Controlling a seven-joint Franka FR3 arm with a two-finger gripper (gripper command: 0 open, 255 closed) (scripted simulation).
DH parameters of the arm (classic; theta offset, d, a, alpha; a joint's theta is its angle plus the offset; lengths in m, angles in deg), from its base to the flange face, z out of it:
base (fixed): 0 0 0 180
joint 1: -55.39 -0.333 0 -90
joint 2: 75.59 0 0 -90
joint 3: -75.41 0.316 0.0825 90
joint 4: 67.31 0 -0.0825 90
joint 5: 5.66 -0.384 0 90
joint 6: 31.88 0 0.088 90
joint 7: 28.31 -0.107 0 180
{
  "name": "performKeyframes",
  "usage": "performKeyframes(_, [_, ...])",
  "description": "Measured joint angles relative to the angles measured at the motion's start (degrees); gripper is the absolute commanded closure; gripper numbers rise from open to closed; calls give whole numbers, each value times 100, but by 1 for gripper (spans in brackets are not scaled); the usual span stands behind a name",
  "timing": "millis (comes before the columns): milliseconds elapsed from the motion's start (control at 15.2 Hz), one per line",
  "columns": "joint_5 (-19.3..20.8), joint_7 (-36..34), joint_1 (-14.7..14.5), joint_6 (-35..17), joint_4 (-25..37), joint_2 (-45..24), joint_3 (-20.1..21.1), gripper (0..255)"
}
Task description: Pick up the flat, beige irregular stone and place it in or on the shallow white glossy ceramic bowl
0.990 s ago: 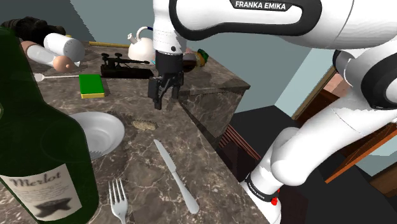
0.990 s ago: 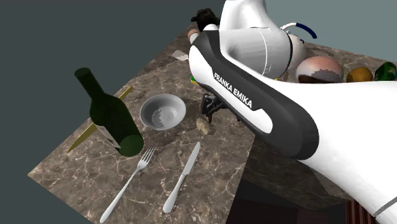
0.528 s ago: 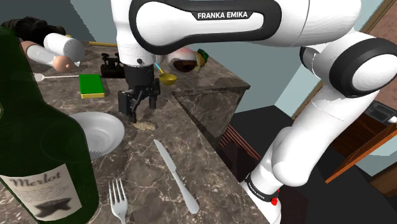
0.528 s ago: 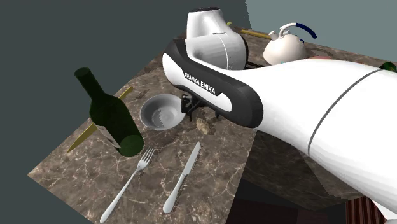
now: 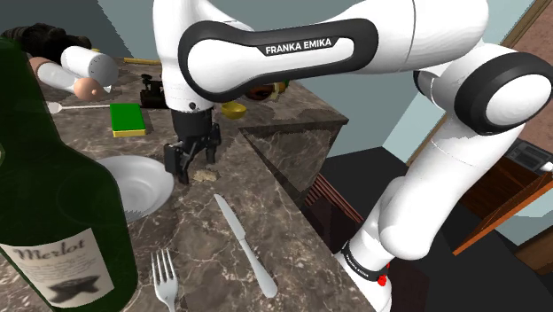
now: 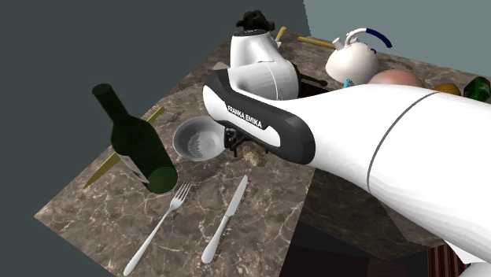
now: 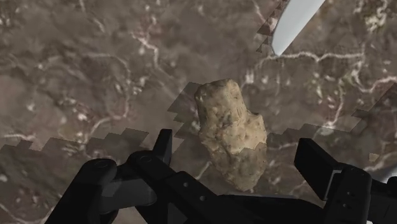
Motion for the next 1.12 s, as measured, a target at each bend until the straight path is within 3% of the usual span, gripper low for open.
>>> performKeyframes(330, [-5, 7, 3, -42, -52, 19, -5, 0])
performKeyframes(396, [-5, 7, 3, -41, -51, 19, -5, 255])
performKeyframes(1122, [-9, 6, 2, -11, -31, 34, -5, 255])
